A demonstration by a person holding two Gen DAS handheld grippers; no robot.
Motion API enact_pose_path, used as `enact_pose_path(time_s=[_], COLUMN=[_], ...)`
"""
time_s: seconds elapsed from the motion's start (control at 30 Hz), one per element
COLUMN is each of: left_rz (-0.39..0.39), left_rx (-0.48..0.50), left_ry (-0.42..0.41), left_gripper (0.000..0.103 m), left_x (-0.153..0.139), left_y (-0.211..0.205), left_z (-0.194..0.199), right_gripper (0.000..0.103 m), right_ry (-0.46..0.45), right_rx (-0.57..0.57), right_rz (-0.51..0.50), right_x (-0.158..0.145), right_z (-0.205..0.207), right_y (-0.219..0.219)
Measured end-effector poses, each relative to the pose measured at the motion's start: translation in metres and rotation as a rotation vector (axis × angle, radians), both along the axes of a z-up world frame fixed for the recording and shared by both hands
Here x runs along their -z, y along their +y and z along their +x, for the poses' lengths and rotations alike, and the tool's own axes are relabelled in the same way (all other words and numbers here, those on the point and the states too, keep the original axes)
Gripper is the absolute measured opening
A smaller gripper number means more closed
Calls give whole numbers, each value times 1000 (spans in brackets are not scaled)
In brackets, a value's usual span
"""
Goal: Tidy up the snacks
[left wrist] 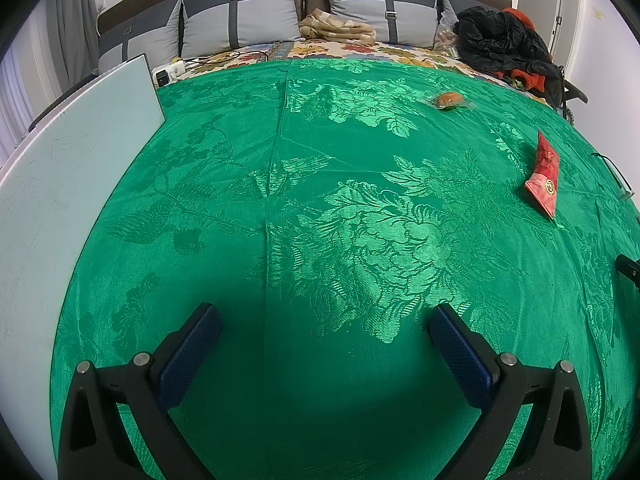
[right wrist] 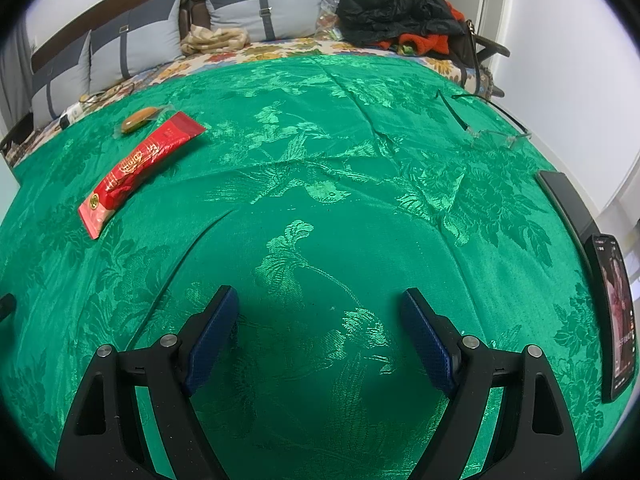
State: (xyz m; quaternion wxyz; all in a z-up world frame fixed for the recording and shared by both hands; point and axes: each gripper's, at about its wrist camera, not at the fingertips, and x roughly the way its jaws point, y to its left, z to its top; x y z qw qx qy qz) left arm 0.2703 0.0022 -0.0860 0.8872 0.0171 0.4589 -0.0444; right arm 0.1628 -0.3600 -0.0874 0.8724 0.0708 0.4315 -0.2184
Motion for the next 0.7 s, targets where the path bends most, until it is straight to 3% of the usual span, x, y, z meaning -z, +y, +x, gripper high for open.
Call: enact_pose_path(time_s=[0.3, 0.37, 0.47, 0.6, 0.7], left_rz=[3, 8, 27, -11, 6], left_rx=[-3, 7, 33, 133, 220], left_ry=[3, 35, 110, 68, 67], left_gripper=[103, 103, 102, 102, 102], left_x=[0, -2, -8, -40, -56], left_y=[0, -2, -10, -33, -63], left_z=[1, 7, 32, 74, 114], right_gripper=[86, 86, 86, 86, 86], right_ry=[-1, -2, -2, -2, -3], right_rx=[1, 1, 1, 1, 1], right_rz=[4, 4, 5, 5, 7], right_x=[0, 0, 0, 0, 0], right_z=[0, 0, 0, 1, 0], right_y=[1, 1, 1, 1, 1])
